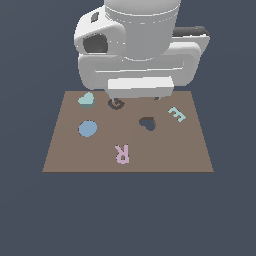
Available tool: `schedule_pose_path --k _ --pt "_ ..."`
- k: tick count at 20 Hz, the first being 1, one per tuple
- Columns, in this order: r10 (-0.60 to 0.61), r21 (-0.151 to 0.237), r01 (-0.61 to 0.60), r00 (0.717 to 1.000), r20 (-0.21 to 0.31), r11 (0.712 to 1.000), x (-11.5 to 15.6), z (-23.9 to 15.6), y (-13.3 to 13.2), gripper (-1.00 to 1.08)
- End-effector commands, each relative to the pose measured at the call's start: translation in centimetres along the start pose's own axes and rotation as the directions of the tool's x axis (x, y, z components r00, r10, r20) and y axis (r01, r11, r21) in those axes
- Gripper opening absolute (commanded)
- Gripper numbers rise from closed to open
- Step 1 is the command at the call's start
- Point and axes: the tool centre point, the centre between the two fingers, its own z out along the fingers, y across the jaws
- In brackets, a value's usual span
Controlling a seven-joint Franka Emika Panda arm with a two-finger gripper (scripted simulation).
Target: Insert a designated object into the corresponding slot on a board.
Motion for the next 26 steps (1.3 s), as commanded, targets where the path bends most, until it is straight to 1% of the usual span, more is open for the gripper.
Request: schedule_pose_path --k 1,6,11,14,21,26 --pt "0.000 0.000 0.000 1.000 0.000 1.000 0.0 0.0 0.0 1.00" --pt "0.000 0.000 0.000 1.000 0.002 1.000 -0.4 0.4 0.6 1.00" --pt "0.000 -0.002 0.000 1.000 0.007 1.000 -1.9 1.8 2.5 1.00" --pt "0.000 -0.003 0.000 1.000 0.013 1.000 -3.3 3.2 4.3 1.00" --pt "0.000 -0.008 0.001 1.000 0.030 1.000 -7.6 7.4 10.1 1.00" --pt "-0.001 -0.011 0.001 0.999 0.041 1.000 -10.1 9.9 13.7 1.00"
